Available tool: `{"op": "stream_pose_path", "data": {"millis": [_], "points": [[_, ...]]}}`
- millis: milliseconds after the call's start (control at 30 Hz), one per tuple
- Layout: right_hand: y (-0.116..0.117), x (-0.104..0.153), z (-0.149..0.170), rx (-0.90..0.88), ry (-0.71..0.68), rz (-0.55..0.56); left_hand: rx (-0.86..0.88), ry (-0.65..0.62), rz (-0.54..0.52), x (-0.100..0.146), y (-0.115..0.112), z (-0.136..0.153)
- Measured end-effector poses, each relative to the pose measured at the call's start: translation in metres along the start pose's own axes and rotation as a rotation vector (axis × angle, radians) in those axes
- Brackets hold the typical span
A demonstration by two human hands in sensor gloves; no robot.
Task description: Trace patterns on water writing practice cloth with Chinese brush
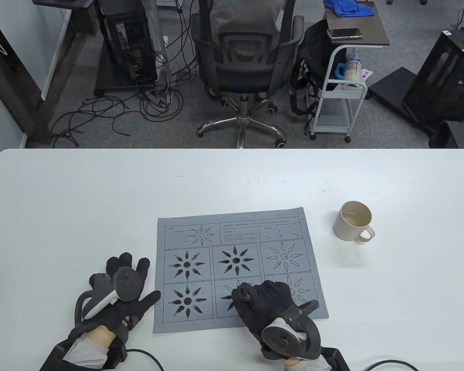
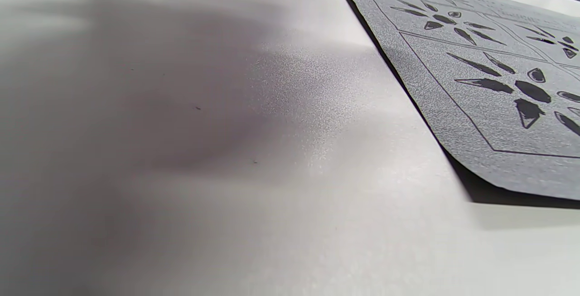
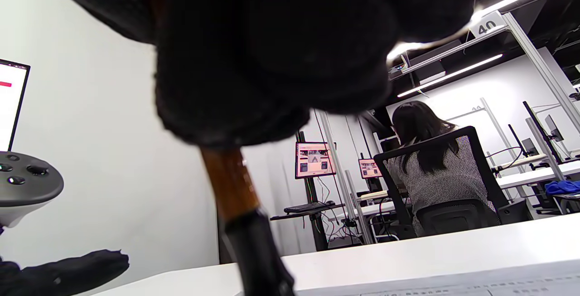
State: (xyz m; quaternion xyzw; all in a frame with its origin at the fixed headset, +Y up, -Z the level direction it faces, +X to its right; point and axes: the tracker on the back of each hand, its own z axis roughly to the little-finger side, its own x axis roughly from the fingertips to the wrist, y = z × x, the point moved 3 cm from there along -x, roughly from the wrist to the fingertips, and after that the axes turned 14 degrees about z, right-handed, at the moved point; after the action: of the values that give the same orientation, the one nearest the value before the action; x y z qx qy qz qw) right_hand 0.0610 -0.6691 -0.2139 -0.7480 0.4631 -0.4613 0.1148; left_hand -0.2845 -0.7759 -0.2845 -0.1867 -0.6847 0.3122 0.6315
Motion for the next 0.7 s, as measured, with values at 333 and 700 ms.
{"op": "stream_pose_path", "data": {"millis": [333, 700], "points": [[-0.0017, -0.0001, 0.0026, 0.014, 0.014, 0.011, 0.0, -0.001, 0.0, -0.0001, -0.0001, 0.0], [0.0009, 0.0002, 0.0032, 0.015, 0.018, -0.003, 0.001, -0.001, 0.0, -0.0003, -0.0001, 0.0002]]}}
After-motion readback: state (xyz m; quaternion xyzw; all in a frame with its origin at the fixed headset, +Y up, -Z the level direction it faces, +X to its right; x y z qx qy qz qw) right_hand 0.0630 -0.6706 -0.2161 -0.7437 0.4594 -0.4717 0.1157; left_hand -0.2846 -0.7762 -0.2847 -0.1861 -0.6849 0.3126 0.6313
